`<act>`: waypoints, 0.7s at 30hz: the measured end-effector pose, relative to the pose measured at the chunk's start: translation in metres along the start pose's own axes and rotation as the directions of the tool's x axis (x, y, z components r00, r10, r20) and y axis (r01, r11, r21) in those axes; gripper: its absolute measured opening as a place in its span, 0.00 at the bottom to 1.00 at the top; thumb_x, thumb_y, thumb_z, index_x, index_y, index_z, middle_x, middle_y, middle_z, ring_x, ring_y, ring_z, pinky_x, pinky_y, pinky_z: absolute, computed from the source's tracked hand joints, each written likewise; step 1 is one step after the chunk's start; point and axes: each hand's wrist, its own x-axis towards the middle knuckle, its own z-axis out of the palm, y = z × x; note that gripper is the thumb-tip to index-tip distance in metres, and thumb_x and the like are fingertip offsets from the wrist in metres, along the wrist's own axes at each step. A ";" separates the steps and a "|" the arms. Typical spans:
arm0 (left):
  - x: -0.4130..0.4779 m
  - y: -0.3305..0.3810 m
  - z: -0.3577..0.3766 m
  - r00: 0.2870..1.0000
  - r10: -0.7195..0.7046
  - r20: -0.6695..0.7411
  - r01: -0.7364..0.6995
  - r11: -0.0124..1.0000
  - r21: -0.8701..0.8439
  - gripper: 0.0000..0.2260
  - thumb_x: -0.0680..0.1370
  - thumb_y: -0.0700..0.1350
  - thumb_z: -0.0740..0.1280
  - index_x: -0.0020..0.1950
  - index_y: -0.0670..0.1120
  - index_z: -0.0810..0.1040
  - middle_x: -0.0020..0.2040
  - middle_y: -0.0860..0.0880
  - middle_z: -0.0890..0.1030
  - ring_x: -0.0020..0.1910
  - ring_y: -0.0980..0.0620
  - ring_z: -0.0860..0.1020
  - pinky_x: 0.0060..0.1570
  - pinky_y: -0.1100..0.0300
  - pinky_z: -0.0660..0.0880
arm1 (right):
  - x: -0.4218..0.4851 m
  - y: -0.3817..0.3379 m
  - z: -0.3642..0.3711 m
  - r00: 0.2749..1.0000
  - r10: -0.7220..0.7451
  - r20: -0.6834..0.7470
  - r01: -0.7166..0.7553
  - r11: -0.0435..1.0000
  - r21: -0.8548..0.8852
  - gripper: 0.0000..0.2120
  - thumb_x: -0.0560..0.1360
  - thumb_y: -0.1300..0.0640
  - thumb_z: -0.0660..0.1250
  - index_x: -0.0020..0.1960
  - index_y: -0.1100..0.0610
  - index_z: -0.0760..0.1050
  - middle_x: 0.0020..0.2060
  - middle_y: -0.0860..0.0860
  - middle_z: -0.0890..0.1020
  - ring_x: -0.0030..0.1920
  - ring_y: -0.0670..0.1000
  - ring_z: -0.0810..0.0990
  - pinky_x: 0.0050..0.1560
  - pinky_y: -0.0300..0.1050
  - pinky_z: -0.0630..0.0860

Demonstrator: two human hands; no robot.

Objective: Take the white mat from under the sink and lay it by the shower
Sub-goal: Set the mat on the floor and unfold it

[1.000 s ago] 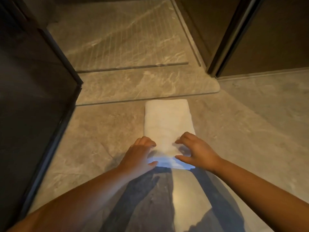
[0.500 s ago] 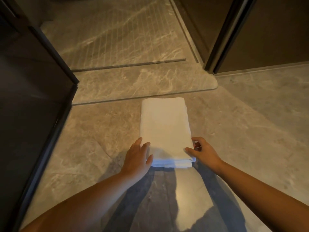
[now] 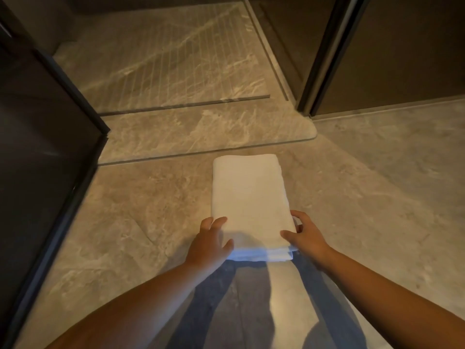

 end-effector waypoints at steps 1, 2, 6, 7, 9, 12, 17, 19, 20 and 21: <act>0.000 0.006 0.003 1.000 0.015 0.016 -0.015 1.000 -0.007 0.24 0.75 0.50 0.65 0.69 0.53 0.62 0.71 0.47 0.60 0.61 0.50 0.72 0.50 0.67 0.66 | -0.002 0.003 -0.008 1.000 0.016 -0.016 -0.016 1.000 0.007 0.23 0.71 0.64 0.68 0.63 0.54 0.67 0.38 0.55 0.79 0.37 0.52 0.78 0.39 0.44 0.75; 0.000 0.012 0.006 0.999 0.030 0.032 -0.030 1.000 -0.011 0.24 0.75 0.50 0.65 0.69 0.53 0.63 0.70 0.47 0.61 0.60 0.51 0.72 0.50 0.67 0.66 | -0.004 0.007 -0.016 0.999 0.030 -0.033 -0.029 0.999 0.018 0.22 0.71 0.64 0.68 0.63 0.54 0.68 0.38 0.57 0.79 0.37 0.53 0.79 0.39 0.46 0.75; 0.001 0.037 0.021 0.993 0.079 0.089 -0.076 0.996 -0.043 0.24 0.75 0.50 0.65 0.69 0.52 0.63 0.69 0.49 0.63 0.57 0.52 0.73 0.51 0.66 0.68 | -0.013 0.016 -0.049 0.992 0.078 -0.095 -0.067 0.991 0.117 0.19 0.72 0.65 0.67 0.61 0.57 0.70 0.47 0.66 0.81 0.47 0.63 0.80 0.50 0.58 0.77; 0.001 0.042 0.025 0.991 0.091 0.100 -0.086 0.995 -0.052 0.24 0.75 0.50 0.66 0.69 0.52 0.63 0.69 0.49 0.63 0.56 0.52 0.74 0.52 0.66 0.68 | -0.015 0.018 -0.056 0.991 0.090 -0.099 -0.073 0.984 0.162 0.19 0.72 0.65 0.67 0.61 0.57 0.70 0.47 0.66 0.80 0.47 0.63 0.80 0.49 0.57 0.78; 0.002 0.050 0.033 0.986 0.114 0.117 -0.106 0.992 -0.072 0.25 0.74 0.49 0.66 0.69 0.51 0.64 0.68 0.48 0.65 0.55 0.51 0.74 0.51 0.65 0.68 | -0.020 0.019 -0.067 0.990 0.108 -0.093 -0.081 0.961 0.264 0.18 0.72 0.66 0.66 0.60 0.56 0.71 0.46 0.63 0.81 0.42 0.58 0.81 0.38 0.48 0.79; 0.004 0.057 0.040 0.982 0.138 0.132 -0.124 0.986 -0.112 0.24 0.74 0.49 0.67 0.68 0.50 0.65 0.66 0.48 0.66 0.53 0.52 0.74 0.49 0.67 0.67 | -0.023 0.017 -0.079 0.987 0.079 -0.137 -0.025 0.933 0.359 0.15 0.72 0.68 0.66 0.56 0.54 0.75 0.40 0.56 0.82 0.35 0.48 0.81 0.30 0.38 0.77; 0.003 0.056 0.036 0.972 0.171 0.163 -0.158 0.983 -0.088 0.22 0.76 0.49 0.64 0.69 0.50 0.64 0.60 0.51 0.68 0.39 0.59 0.73 0.42 0.69 0.66 | -0.029 -0.003 -0.080 0.989 -0.012 -0.146 0.064 0.932 0.358 0.16 0.71 0.67 0.67 0.54 0.52 0.77 0.47 0.54 0.82 0.46 0.53 0.81 0.40 0.44 0.78; 0.001 0.050 0.030 0.972 0.190 0.136 -0.180 0.980 -0.080 0.21 0.76 0.49 0.63 0.69 0.49 0.65 0.56 0.53 0.68 0.41 0.59 0.73 0.42 0.70 0.65 | -0.033 -0.017 -0.074 0.990 -0.073 -0.123 0.110 0.936 0.334 0.17 0.70 0.66 0.69 0.56 0.52 0.76 0.47 0.52 0.82 0.46 0.51 0.81 0.36 0.37 0.78; 0.001 0.048 0.025 0.975 0.194 0.109 -0.184 0.979 -0.093 0.20 0.76 0.48 0.63 0.68 0.50 0.66 0.57 0.53 0.69 0.44 0.59 0.73 0.42 0.71 0.66 | -0.035 -0.026 -0.069 0.988 -0.112 -0.108 0.141 0.936 0.323 0.18 0.70 0.66 0.69 0.56 0.51 0.77 0.47 0.53 0.82 0.45 0.51 0.81 0.35 0.35 0.77; 0.000 0.046 0.018 0.979 0.188 0.075 -0.177 0.976 -0.127 0.19 0.76 0.48 0.64 0.66 0.50 0.67 0.57 0.54 0.70 0.45 0.60 0.73 0.41 0.74 0.66 | -0.038 -0.035 -0.063 0.984 -0.152 -0.089 0.172 0.935 0.309 0.18 0.70 0.67 0.69 0.54 0.49 0.77 0.47 0.54 0.81 0.46 0.52 0.80 0.37 0.36 0.78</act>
